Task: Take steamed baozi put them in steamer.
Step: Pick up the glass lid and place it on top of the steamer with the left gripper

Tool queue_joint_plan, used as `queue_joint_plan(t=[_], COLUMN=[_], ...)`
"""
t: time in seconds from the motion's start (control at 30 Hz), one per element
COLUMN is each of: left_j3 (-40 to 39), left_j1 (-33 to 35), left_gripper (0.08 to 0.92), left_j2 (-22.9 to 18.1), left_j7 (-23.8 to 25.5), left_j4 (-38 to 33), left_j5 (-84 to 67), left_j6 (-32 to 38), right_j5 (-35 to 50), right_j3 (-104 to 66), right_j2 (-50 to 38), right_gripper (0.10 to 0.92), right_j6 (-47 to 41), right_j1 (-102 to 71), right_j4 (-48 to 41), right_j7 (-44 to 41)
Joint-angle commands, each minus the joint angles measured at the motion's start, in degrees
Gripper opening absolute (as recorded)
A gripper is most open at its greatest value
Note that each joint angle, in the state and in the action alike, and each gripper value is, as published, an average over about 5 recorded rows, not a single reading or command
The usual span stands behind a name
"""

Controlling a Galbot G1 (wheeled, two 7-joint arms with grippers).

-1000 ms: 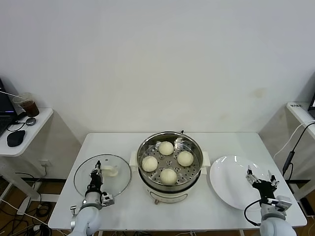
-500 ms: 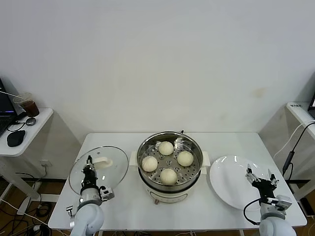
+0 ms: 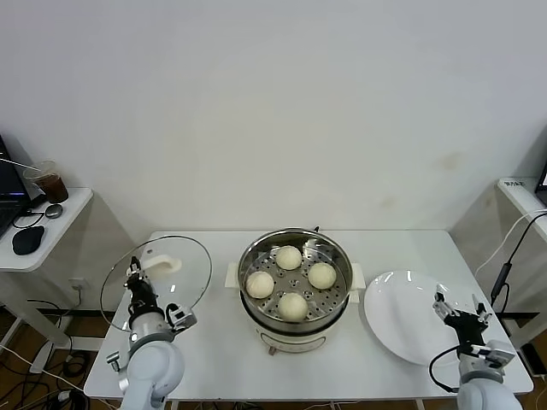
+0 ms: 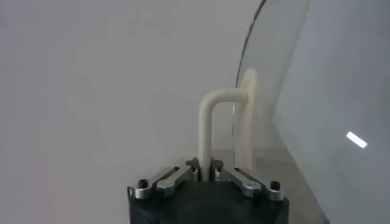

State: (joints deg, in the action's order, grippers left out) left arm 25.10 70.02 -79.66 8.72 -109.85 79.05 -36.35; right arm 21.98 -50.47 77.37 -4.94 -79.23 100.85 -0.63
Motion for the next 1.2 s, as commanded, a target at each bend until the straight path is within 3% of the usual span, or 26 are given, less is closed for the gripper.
queue_joint_plan(t=[0.03, 0.47, 0.9, 1.2], left_j3=[-8.0, -21.3, -34.7, -36.0], left_j1=[-2.8, -9.3, -13.0, -14.0], left_gripper=[0.168, 0.168, 0.168, 0.168], left_j2=[-5.7, -12.0, -12.0, -12.1], left_j7=[7.5, 11.0, 8.9, 7.1], left_j4=[-5.5, -2.0, -0.6, 3.1], left_j5=[10.5, 16.6, 3.3, 6.8], left_j6=[-3.2, -3.3, -3.3, -3.3], right_j5=[-0.1, -0.3, -0.9, -1.2], right_j3=[-0.4, -0.6, -0.9, -1.4], right_j2=[-0.3, -0.1, 0.9, 1.5], right_gripper=[0.823, 0.823, 0.823, 0.823], right_j6=[-0.3, -0.3, -0.1, -0.1], right_j1=[-0.1, 0.8, 1.1, 1.2], right_j4=[0.0, -1.5, -2.9, -3.0], right_j7=[0.0, -0.1, -0.1, -0.1])
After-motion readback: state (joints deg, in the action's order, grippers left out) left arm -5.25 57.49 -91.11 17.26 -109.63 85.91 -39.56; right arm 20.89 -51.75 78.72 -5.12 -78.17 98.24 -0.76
